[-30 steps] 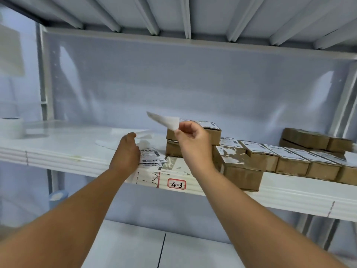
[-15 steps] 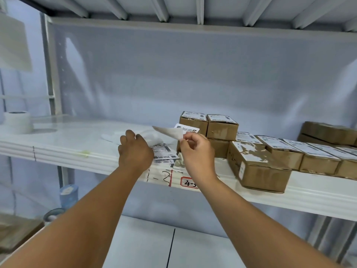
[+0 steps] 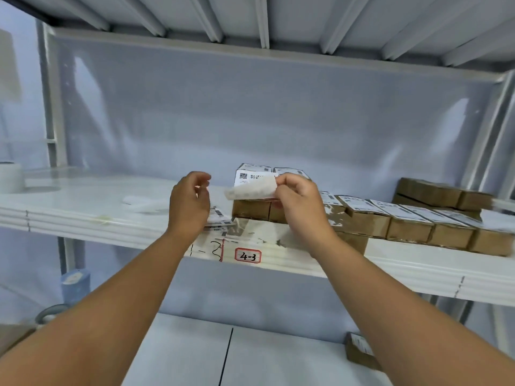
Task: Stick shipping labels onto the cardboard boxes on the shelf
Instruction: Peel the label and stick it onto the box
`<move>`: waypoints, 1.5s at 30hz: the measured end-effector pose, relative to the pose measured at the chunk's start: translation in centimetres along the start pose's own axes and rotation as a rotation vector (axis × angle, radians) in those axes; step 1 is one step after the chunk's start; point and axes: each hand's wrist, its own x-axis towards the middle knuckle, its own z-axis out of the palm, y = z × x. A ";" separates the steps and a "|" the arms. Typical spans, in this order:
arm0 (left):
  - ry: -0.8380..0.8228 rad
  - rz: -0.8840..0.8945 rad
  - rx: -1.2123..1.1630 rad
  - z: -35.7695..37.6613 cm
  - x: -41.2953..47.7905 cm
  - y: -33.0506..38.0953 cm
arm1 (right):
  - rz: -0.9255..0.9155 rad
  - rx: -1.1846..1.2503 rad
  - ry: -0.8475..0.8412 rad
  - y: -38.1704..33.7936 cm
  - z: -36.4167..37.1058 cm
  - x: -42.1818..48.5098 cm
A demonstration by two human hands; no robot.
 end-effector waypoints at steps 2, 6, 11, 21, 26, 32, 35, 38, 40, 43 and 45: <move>-0.117 -0.116 -0.286 -0.8 0.4 3.9 | 0.027 0.038 -0.038 -0.8 -1.3 -0.1; -0.447 0.070 -0.311 -2.7 0.1 9.2 | 0.085 0.153 -0.196 -1.9 -3.2 -0.6; -0.698 0.231 0.005 -2.7 -1.3 12.4 | 0.142 0.215 -0.282 -3.5 -4.8 -1.7; -0.896 0.082 -0.081 -0.6 -3.2 13.4 | 0.150 0.204 -0.273 -3.2 -7.7 -2.3; -0.833 -0.038 -0.164 0.4 -3.6 13.9 | 0.134 0.154 -0.160 -2.3 -9.6 -1.9; -0.624 -0.429 -0.481 2.2 -3.4 14.0 | 0.301 0.392 0.176 -1.1 -11.1 -1.8; -0.581 -0.585 -0.593 3.5 -3.7 14.1 | 0.298 0.401 0.142 -0.7 -11.6 -1.9; -0.528 -0.655 -0.668 5.2 -3.9 14.1 | 0.307 0.280 0.142 0.2 -11.9 -1.6; -0.495 -0.664 -0.715 6.2 -3.8 13.8 | 0.321 0.214 0.180 0.6 -12.0 -1.3; -0.486 -0.659 -0.754 7.8 -3.7 14.0 | 0.324 0.181 0.210 1.1 -12.7 -0.8; -0.476 -0.645 -0.763 8.7 -3.6 14.3 | 0.316 0.169 0.226 1.3 -13.1 -0.4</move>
